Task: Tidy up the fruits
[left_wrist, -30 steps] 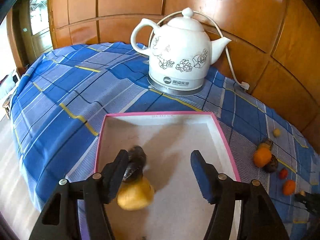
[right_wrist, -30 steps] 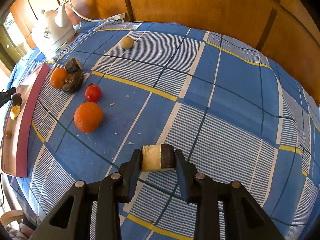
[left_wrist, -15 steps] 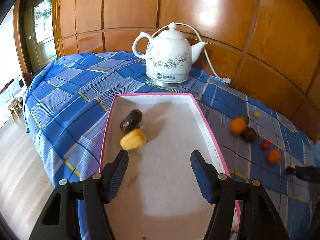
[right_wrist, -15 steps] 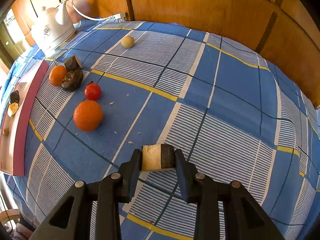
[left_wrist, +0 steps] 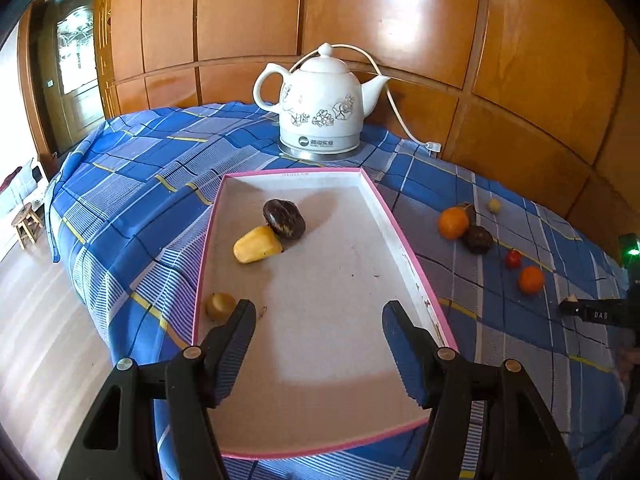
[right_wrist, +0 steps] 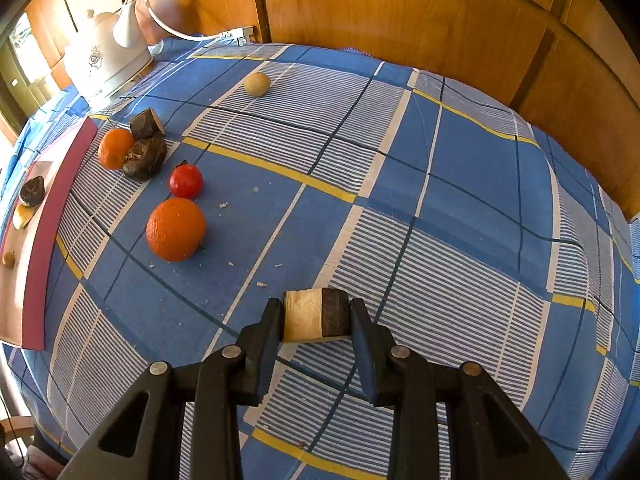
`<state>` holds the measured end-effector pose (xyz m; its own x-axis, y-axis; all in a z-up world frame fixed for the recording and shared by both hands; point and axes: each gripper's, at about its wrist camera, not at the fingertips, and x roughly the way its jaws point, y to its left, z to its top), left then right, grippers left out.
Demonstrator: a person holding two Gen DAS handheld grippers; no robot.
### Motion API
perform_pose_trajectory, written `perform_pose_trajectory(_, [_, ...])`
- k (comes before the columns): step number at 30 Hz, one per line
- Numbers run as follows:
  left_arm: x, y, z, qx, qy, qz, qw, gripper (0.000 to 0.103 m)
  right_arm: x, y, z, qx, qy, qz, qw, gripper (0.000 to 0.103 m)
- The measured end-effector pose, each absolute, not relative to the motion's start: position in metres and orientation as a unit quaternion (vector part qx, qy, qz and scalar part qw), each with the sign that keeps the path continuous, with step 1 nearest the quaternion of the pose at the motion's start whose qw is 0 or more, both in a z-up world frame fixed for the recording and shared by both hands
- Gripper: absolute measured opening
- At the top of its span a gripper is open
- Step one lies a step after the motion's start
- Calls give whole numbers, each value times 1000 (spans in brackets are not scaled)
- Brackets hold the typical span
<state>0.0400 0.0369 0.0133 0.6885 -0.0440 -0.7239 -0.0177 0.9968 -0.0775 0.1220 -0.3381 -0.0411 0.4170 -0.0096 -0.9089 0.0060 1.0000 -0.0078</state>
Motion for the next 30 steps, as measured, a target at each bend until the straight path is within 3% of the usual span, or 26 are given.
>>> perform_pose_trajectory(18, [36, 42, 4, -43, 404, -5, 914, 70, 120, -331, -40, 3, 540, 29, 841, 34])
perform_pose_trajectory(30, [27, 44, 15, -13, 367, 16, 930, 71, 119, -329, -31, 14, 527, 36, 849, 34])
